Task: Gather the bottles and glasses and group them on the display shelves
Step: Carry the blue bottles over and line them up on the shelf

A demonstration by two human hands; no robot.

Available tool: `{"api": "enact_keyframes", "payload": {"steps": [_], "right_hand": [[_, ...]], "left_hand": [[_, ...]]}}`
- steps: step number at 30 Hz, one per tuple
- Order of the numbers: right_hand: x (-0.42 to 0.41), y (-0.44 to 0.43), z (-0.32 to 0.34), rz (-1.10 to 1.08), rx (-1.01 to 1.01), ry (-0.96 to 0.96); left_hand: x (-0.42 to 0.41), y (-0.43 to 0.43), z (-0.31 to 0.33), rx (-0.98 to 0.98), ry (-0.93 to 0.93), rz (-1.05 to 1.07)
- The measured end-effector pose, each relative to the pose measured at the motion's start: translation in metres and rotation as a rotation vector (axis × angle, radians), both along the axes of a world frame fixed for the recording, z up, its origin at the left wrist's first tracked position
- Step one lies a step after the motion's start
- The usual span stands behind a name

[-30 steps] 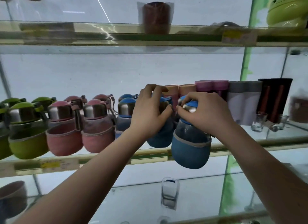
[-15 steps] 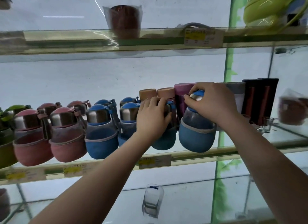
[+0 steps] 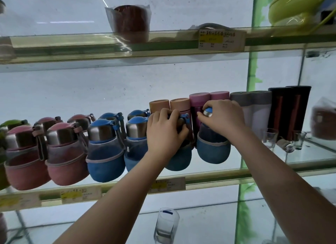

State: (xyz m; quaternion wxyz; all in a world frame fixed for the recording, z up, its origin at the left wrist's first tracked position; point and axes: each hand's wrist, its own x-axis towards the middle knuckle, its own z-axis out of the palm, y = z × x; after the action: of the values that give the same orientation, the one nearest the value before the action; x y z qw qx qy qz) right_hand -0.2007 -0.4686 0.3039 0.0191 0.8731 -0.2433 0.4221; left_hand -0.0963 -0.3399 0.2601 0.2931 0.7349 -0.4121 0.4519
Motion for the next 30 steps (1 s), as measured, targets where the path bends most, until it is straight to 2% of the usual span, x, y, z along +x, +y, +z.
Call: {"api": "enact_keyframes", "payload": {"steps": [4,8,17,30], "right_hand": [[0.008,-0.004,-0.004,0.058,0.044,0.01],[0.021,-0.008,-0.02,0.102,0.074,-0.061],[0.034,-0.011,-0.031,0.065,0.007,-0.171],[0.036,-0.008,-0.034,0.039,-0.022,-0.21]], "left_hand": [[0.002,0.0,0.0,-0.009,-0.014,-0.006],[0.003,-0.003,-0.001,-0.02,-0.01,0.0],[0.002,-0.006,-0.003,-0.061,0.026,-0.012],[0.0,-0.006,-0.004,-0.061,-0.001,0.016]]}}
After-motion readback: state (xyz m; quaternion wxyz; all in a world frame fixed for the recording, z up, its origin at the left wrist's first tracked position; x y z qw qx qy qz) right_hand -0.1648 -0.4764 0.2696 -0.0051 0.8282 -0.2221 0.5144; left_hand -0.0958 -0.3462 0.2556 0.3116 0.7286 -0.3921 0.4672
